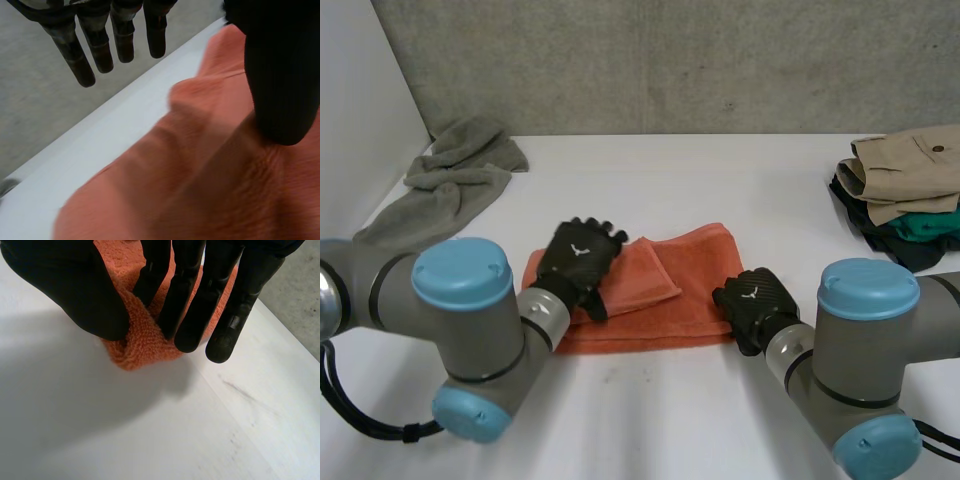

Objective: Fold the laundry.

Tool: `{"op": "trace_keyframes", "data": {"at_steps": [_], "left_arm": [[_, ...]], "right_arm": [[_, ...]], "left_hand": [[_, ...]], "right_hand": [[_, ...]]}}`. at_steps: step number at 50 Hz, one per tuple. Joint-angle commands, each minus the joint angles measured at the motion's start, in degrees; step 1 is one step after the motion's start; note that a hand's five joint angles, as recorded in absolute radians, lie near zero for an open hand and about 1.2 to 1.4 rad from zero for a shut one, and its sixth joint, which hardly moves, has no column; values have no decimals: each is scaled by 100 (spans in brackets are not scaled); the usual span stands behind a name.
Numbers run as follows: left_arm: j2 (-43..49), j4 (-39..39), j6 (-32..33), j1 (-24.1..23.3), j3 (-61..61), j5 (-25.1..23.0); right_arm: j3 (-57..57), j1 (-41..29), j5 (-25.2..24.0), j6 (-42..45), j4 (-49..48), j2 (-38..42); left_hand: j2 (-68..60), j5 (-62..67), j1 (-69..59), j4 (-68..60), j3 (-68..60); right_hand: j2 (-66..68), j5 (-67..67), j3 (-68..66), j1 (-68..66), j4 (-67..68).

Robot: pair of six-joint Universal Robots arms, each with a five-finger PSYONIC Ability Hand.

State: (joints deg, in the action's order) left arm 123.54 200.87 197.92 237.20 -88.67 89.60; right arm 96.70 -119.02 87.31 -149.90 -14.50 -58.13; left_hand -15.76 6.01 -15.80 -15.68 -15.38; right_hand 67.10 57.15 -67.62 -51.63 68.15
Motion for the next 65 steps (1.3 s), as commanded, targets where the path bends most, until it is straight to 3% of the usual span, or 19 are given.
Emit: {"op": "trace_keyframes", "data": {"at_steps": [1,4,15,17,18,19,28,33,34,35,40,43,48,50,54,58,63,64,65], "left_arm": [[469,40,150,564,623,1365],[478,23,370,652,562,1622],[-629,31,432,468,-370,1200],[-822,49,432,441,-545,1200],[-883,58,432,441,-589,1200],[-997,58,423,433,-677,1200],[-1323,93,423,389,-959,1191],[-1315,102,423,353,-986,1191],[-1315,102,423,353,-985,1200],[-1315,102,423,353,-994,1191],[-1385,84,423,353,-1003,1200],[-1534,49,414,353,-1012,1209],[-1876,40,344,397,-1152,1200],[-1982,40,291,424,-1196,1200],[-2123,31,98,529,-1293,1200],[-2211,40,-86,643,-1372,1226],[-2220,40,-253,775,-1390,1261],[-2220,40,-254,784,-1381,1261],[-2220,40,-262,793,-1381,1261]], "right_arm": [[288,283,-4,198,-44,-242],[376,397,-13,286,-70,-365],[349,512,-224,190,-237,-401],[358,512,-224,172,-237,-410],[384,520,-224,137,-237,-418],[393,520,-224,111,-237,-427],[411,679,-285,-188,-220,-550],[323,846,-276,-136,-228,-375],[288,863,-276,-118,-246,-270],[262,889,-276,-118,-263,-251],[174,1048,-285,144,-360,-295],[51,1048,-268,812,-378,-427],[-204,584,-276,1805,-404,-690],[-414,-116,-407,2069,-500,-673],[-731,-1260,-898,2220,-807,-446],[-968,-1903,-1295,2202,-1098,107],[-1364,-2230,-1252,2045,-1204,618],[-1408,-2265,-1208,1992,-1204,645],[-1461,-2292,-1078,1783,-1204,671]], "left_hand": [[-606,581,-602,-614,-644],[-556,531,-551,-564,-594],[-522,497,-518,-530,-560],[-522,497,-518,-530,-560],[-522,497,-518,-530,-560],[-522,497,-518,-530,-560],[-471,446,-467,-480,-509],[-421,396,-417,-429,-459],[-421,396,-417,-429,-459],[-421,396,-417,-429,-459],[-387,363,-383,-396,-425],[-337,312,-333,-345,-375],[-320,295,-316,-328,-358],[-320,295,-316,-328,-358],[-287,262,-282,-295,-325],[-236,211,-232,-244,-274],[-102,77,-98,-110,-140],[-85,60,-81,-93,-123],[-51,26,-47,-59,-89]], "right_hand": [[1290,1285,-1238,-2837,1185],[1290,1285,-1238,-2837,1185],[1290,1285,-1238,-2837,1185],[359,354,-306,-1905,253],[-1644,-1649,1697,98,-1750],[-2081,-2086,2133,534,-2186],[-2607,-2611,2659,1060,-2712],[-1703,-1708,1755,156,-1808],[333,329,-281,-1880,228],[1280,1276,-1228,-2827,1175],[1290,1285,-1238,-2837,1185],[1290,1285,-1238,-2837,1185],[1290,1285,-1238,-2837,1185],[1290,1285,-1238,-2837,1185],[1290,1285,-1238,-2837,1185],[1290,1285,-1238,-2837,1185],[1290,1285,-1238,-2837,1185],[463,458,-411,-2010,358],[-3159,-3164,3211,1612,-3264]]}}
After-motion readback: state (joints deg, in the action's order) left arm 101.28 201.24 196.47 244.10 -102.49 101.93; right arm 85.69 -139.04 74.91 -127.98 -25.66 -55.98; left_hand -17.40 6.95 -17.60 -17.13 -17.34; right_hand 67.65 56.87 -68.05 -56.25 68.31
